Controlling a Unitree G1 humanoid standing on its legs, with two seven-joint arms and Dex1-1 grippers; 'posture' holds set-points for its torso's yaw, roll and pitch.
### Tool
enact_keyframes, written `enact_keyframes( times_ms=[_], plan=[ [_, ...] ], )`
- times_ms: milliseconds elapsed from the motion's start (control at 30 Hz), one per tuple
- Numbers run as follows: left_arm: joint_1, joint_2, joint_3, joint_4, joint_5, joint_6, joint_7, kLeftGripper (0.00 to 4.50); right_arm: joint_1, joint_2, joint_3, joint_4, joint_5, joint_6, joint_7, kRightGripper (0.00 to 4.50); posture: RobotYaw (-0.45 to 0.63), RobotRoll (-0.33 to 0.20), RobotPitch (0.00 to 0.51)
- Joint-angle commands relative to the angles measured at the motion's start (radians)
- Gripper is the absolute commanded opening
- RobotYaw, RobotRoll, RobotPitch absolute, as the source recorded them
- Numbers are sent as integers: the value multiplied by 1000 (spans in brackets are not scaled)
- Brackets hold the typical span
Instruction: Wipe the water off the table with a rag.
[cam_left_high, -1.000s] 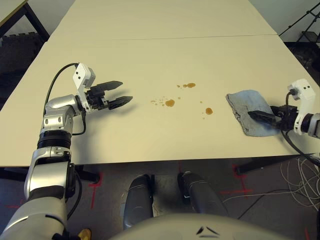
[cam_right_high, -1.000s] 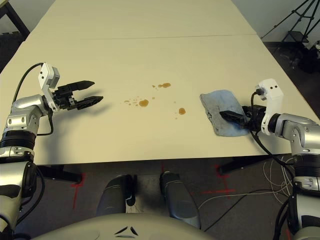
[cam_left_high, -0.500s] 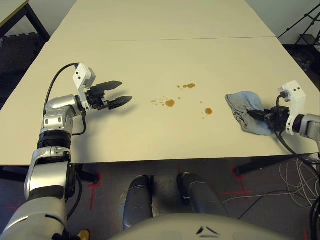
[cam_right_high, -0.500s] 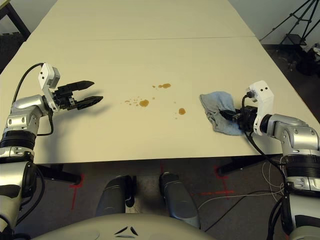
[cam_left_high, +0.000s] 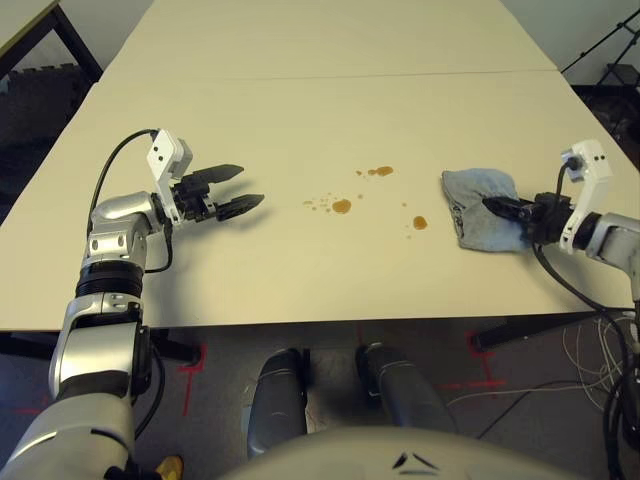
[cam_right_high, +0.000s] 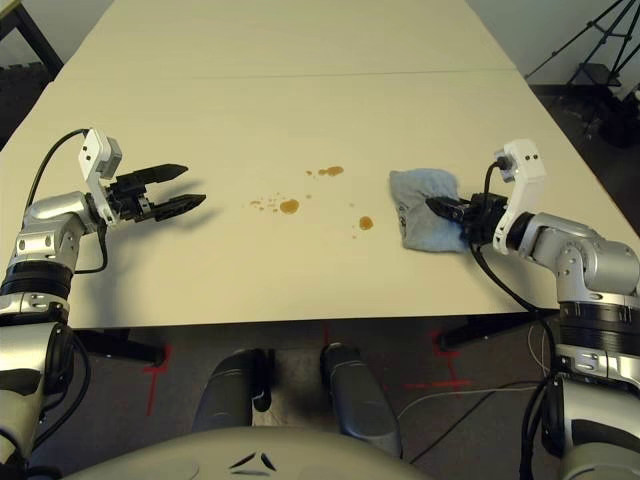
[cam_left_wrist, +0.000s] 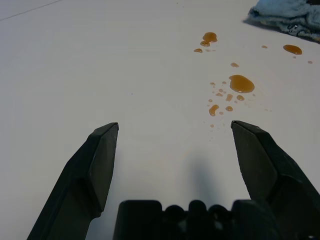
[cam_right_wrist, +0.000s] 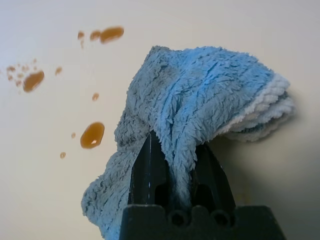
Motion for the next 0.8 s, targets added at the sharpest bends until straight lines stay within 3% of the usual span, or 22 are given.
enact_keyframes(
  times_ms=[33,800],
  plan=[
    [-10,-6,-9,23,16,-12,-5,4500,40,24,53,-30,-28,-3,-29,201,-235,0,154],
    [-19,-3,-8,33,22,-24,-6,4500,-28,299,227,-83,-57,15,-115,195,-224,0,143]
  ],
)
